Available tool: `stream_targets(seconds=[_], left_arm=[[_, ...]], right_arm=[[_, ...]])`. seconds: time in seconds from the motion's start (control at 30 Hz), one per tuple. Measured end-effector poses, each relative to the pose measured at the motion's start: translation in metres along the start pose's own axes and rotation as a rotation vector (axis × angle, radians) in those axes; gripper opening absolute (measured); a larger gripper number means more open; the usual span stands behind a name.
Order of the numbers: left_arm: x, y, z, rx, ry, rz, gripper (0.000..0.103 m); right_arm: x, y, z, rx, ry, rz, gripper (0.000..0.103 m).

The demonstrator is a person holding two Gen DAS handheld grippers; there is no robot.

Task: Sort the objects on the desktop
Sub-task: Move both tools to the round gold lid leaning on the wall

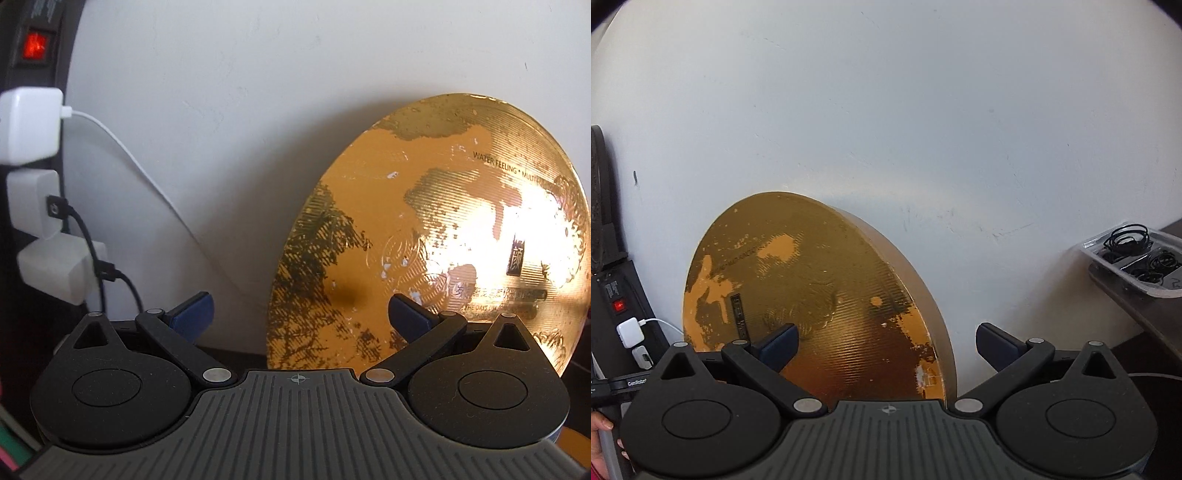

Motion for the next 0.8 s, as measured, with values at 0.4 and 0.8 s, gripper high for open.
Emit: stream_targets(seconds=[0.4,0.8], left_arm=[[-0.015,-0.006,0.017,-0.078,0.027,-0.042,0.103],[-0.031,0.008,0.032,-0.163,-0.03,0.005,0.103]], right_arm=[[-0.011,0.019,0.033,0.059,-0.007,0.027,0.103],[-0.025,0.011,0.054,0.16,-0.007,0.022,0.103]])
Point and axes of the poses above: each gripper's, at about its wrist camera, not at the fingertips, and z roughly the way its jaws point, y to its right, x to its top, the point moved 9 cm from there along z, roughly the way its jaws point, and after that the axes turned 2 degrees about -z, right-handed, at the moved point
